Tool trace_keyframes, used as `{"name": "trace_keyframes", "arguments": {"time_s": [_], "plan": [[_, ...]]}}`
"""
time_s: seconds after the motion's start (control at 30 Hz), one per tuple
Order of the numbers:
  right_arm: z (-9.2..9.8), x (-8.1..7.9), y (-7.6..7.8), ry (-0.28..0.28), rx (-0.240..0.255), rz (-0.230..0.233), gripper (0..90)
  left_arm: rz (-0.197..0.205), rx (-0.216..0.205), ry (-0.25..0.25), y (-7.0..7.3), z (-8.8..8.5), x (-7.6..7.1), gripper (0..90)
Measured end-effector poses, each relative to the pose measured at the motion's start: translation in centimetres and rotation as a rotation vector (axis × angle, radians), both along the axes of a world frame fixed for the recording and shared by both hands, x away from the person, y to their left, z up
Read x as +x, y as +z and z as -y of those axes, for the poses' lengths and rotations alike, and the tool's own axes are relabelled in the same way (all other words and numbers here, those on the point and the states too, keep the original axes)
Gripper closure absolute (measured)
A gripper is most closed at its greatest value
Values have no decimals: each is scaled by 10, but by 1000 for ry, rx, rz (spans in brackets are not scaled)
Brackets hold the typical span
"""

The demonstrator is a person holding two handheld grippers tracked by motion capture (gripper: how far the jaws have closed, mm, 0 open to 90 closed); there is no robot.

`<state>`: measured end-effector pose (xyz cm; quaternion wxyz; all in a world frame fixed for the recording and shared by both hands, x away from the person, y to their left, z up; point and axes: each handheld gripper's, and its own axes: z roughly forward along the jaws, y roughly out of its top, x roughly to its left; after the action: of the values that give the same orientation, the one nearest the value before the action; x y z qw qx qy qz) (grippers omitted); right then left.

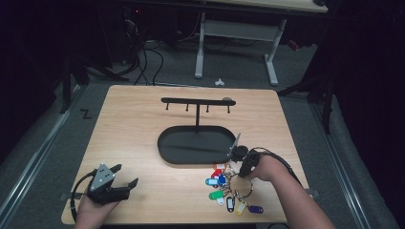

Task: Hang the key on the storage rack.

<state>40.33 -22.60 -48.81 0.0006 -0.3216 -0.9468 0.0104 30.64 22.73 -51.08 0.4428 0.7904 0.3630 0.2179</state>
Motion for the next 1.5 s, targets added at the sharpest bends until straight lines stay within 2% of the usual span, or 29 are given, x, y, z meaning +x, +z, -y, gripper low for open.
{"name": "trace_keyframes", "arguments": {"time_s": [0.1,0.3,0.33,0.4,0.5,0.63,0.67,0.7,0.8,0.87,1.2,1.5], "plan": [[-3,-2,0,29,-6,-5,860,-4,-1,0,0,-1,0,196],[-5,-5,1,31,-21,14,870,-2,-2,-2,0,-1,0,199],[-5,-5,3,24,-17,29,870,-5,0,-3,-1,0,0,199],[-2,-4,14,-8,42,46,871,-5,0,-2,-1,0,0,200],[1,-6,32,-23,80,71,872,-10,6,-4,-1,0,1,200],[3,-12,49,-19,102,78,872,-10,4,-3,-1,0,1,200],[3,-12,49,-19,102,78,872,-10,4,-3,-1,0,1,200],[3,-15,58,-19,113,76,873,-7,2,-2,-1,0,0,200],[3,-17,68,-20,126,83,874,-6,1,-1,-1,0,0,200],[3,-21,83,-26,147,96,876,-5,-4,0,-1,0,0,200],[6,-32,116,-33,145,137,877,-6,-8,2,0,-1,-1,200],[9,-34,143,-40,143,174,877,-5,-8,2,-1,-1,-1,200]]}}
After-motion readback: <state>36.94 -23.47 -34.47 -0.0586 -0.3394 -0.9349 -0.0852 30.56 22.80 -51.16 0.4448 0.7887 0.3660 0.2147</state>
